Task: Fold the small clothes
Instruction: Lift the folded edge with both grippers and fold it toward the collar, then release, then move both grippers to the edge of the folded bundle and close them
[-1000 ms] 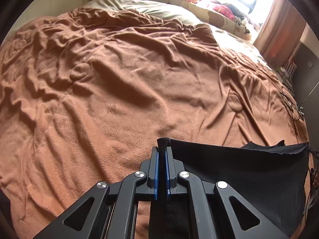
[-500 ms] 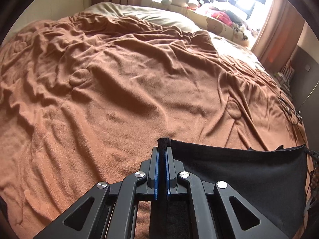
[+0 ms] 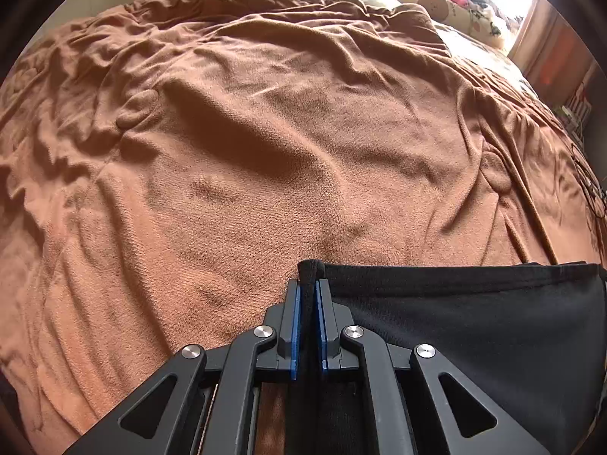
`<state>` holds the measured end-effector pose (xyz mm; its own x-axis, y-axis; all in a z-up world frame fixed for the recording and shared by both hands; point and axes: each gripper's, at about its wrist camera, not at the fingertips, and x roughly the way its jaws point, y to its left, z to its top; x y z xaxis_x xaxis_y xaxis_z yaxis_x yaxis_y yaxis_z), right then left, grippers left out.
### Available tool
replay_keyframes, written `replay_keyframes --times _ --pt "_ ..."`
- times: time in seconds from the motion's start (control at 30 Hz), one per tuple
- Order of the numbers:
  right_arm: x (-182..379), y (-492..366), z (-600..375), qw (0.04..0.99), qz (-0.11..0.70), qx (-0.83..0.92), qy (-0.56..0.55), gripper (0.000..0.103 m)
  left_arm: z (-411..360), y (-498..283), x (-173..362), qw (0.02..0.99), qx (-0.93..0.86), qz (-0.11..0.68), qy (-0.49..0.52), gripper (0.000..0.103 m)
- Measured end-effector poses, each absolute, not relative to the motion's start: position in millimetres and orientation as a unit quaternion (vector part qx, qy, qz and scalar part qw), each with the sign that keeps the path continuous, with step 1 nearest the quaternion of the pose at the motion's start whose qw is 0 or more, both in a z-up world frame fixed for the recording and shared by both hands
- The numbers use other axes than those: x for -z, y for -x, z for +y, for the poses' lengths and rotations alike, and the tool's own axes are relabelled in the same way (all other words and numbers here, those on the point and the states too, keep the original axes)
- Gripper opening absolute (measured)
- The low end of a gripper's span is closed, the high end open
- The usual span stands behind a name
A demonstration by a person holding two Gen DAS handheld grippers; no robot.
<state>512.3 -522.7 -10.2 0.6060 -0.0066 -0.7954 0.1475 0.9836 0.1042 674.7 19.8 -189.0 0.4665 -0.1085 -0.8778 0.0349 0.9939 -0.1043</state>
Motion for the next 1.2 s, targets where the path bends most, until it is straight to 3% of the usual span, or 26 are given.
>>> replay_keyframes --times 0.03,0.1,0.17,0.3,0.7,0.8,0.97,1.1,1.2 --pt "6.6 -510.1 -524.9 0.892 0.442 0.046 -0.079 0.015 20.3 -672.6 185.6 0.856 0.036 0.515 0.03 0.014" --pt "-2.7 -499.8 -530.4 0.896 0.433 0.042 -0.088 0.043 22.7 -666.1 178.1 0.856 0.034 0.516 0.029 0.023" --pt "-14.4 -483.1 -535.8 0.9 0.424 0.04 -0.098 0.052 26.1 -656.2 168.6 0.858 0.04 0.511 0.035 0.031" --pt "-28.6 -447.9 -542.7 0.901 0.418 0.025 -0.117 0.052 28.9 -629.5 149.2 0.863 0.044 0.501 0.034 0.044" --pt "-52.2 -334.1 -550.6 0.903 0.404 0.012 -0.149 0.053 35.7 -536.5 111.8 0.865 0.062 0.493 0.063 0.046" --pt "-54.7 -307.1 -552.8 0.903 0.397 0.012 -0.165 0.067 37.4 -511.9 110.0 0.865 0.063 0.492 0.073 0.053" --pt "-54.2 -263.7 -553.5 0.905 0.383 0.01 -0.184 0.081 38.5 -471.9 113.3 0.865 0.061 0.491 0.081 0.067" --pt "-45.0 -233.2 -557.8 0.899 0.381 0.008 -0.217 0.085 43.8 -441.6 118.0 0.864 0.059 0.488 0.11 0.083" --pt "-33.9 -214.0 -561.9 0.891 0.382 0.0 -0.245 0.085 46.1 -419.8 123.7 0.861 0.06 0.489 0.128 0.085"
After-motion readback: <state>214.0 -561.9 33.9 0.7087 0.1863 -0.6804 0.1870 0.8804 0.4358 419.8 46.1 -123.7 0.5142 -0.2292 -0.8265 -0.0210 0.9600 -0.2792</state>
